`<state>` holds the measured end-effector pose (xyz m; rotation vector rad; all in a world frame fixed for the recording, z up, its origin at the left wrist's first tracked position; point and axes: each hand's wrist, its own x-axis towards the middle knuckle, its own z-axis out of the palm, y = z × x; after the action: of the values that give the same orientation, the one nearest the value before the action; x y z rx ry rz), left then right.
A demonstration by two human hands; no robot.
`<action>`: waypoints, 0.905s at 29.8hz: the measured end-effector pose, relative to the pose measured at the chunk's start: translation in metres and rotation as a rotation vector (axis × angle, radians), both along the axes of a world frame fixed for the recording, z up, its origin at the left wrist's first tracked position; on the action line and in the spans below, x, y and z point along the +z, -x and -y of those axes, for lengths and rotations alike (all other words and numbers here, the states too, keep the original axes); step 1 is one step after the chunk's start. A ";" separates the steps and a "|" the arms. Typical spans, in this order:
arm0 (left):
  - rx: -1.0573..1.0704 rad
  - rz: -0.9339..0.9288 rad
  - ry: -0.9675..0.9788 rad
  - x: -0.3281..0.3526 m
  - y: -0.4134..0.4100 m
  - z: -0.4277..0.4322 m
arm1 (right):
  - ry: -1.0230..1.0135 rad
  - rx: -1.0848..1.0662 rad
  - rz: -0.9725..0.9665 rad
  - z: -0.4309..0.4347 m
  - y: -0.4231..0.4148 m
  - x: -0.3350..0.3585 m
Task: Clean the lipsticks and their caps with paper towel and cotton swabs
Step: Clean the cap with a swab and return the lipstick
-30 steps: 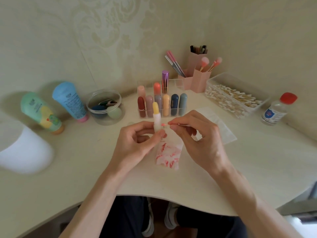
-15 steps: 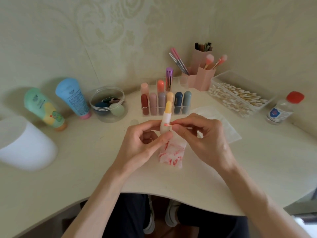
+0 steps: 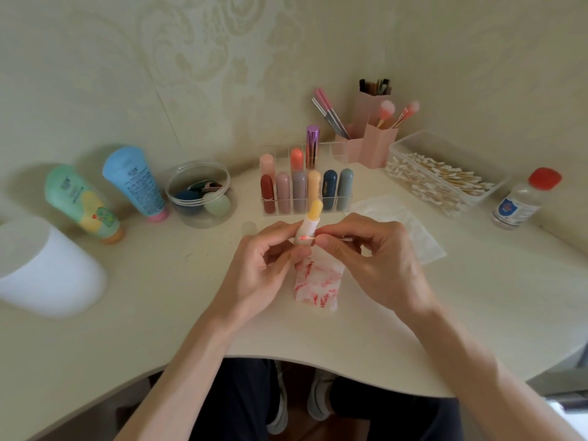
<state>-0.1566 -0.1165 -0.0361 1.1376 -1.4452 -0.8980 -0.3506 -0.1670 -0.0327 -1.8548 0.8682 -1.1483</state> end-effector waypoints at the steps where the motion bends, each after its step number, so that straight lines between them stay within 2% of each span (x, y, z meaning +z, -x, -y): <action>1: 0.022 -0.020 -0.012 0.000 0.000 0.000 | 0.001 -0.002 0.001 0.000 0.000 0.000; 4: 0.069 -0.132 -0.051 0.001 0.000 0.000 | 0.002 -0.004 0.009 0.001 0.000 0.000; 8: 0.047 -0.155 -0.032 0.003 0.000 -0.001 | -0.005 -0.005 0.013 0.001 0.000 -0.001; 13: -0.030 -0.117 -0.043 0.003 0.000 -0.002 | -0.005 -0.024 0.026 0.001 0.001 -0.002; 27: -0.003 -0.066 -0.004 0.000 -0.003 0.002 | 0.042 -0.015 0.013 -0.001 -0.001 -0.001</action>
<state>-0.1539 -0.1180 -0.0365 1.0993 -1.3928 -0.9330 -0.3500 -0.1663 -0.0341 -1.8756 0.8587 -1.1947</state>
